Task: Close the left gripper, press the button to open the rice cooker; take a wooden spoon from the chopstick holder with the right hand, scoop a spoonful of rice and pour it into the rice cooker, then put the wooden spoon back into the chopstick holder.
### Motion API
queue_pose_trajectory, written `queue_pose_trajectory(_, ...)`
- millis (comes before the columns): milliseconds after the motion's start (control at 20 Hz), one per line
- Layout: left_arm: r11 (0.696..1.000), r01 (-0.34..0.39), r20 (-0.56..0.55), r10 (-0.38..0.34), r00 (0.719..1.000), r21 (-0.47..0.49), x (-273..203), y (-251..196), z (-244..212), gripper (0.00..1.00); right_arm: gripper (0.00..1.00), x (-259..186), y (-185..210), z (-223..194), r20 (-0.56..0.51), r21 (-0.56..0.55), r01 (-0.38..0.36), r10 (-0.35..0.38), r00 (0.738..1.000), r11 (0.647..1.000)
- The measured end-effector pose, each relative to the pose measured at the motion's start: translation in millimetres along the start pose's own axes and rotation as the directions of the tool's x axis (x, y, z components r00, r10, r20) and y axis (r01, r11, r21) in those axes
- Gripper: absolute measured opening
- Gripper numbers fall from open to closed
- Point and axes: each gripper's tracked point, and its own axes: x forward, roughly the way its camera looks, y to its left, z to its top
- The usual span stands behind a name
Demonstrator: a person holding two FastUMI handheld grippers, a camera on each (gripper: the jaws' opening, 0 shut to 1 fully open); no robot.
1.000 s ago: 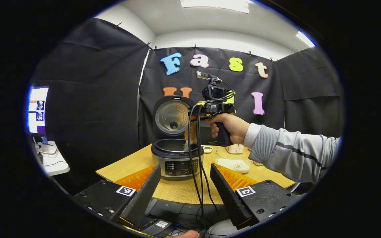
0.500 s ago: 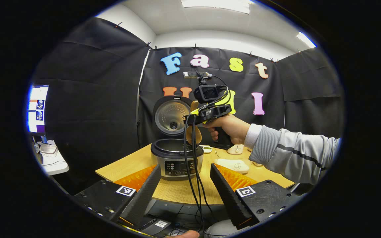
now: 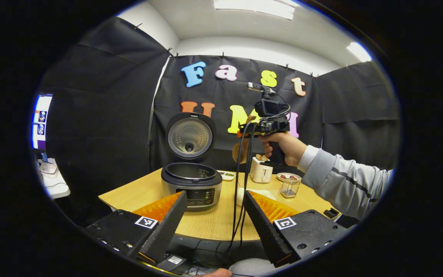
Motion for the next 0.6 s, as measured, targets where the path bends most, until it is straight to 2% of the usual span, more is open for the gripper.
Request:
queue_pose_trajectory(250,0.999,0.02,-0.008,-0.019,1.0,0.031,1.7,-15.4,3.9,0.94,0.14,-22.8,-105.2,-19.6,-0.033,0.114,0.102,-0.099,0.995,0.988)
queue_pose_trajectory(300,0.999,0.018,-0.01,-0.018,1.0,0.033,2.7,-16.8,5.0,0.94,0.1,-27.1,-128.3,-24.8,-0.036,0.133,0.126,-0.123,0.992,0.983)
queue_pose_trajectory(350,0.999,0.016,-0.011,-0.016,1.0,0.035,3.3,-18.0,5.6,0.94,0.14,-31.5,-144.6,-29.8,-0.041,0.144,0.14,-0.135,0.99,0.98)
queue_pose_trajectory(400,0.999,0.014,-0.011,-0.014,1.0,0.034,4.2,-19.4,6.5,0.94,0.1,-36.1,-162.0,-35.2,-0.046,0.153,0.156,-0.151,0.987,0.976)
queue_pose_trajectory(450,0.999,0.014,-0.015,-0.013,1.0,0.033,5.4,-20.6,7.2,0.94,0.14,-39.8,-179.1,-42.1,-0.05,0.16,0.176,-0.17,0.984,0.971)
queue_pose_trajectory(500,0.999,0.012,-0.018,-0.012,1.0,0.032,6.7,-21.7,6.5,0.94,0.1,-43.0,-195.0,-48.1,-0.058,0.162,0.197,-0.19,0.98,0.967)
queue_pose_trajectory(550,0.999,0.011,-0.02,-0.011,1.0,0.032,7.4,-22.7,7.2,0.94,0.14,-46.6,-210.1,-55.5,-0.065,0.165,0.216,-0.208,0.976,0.962)
queue_pose_trajectory(600,0.999,0.011,-0.02,-0.01,1.0,0.034,8.3,-24.5,8.0,0.94,0.1,-49.5,-224.4,-60.6,-0.071,0.172,0.235,-0.226,0.972,0.957)
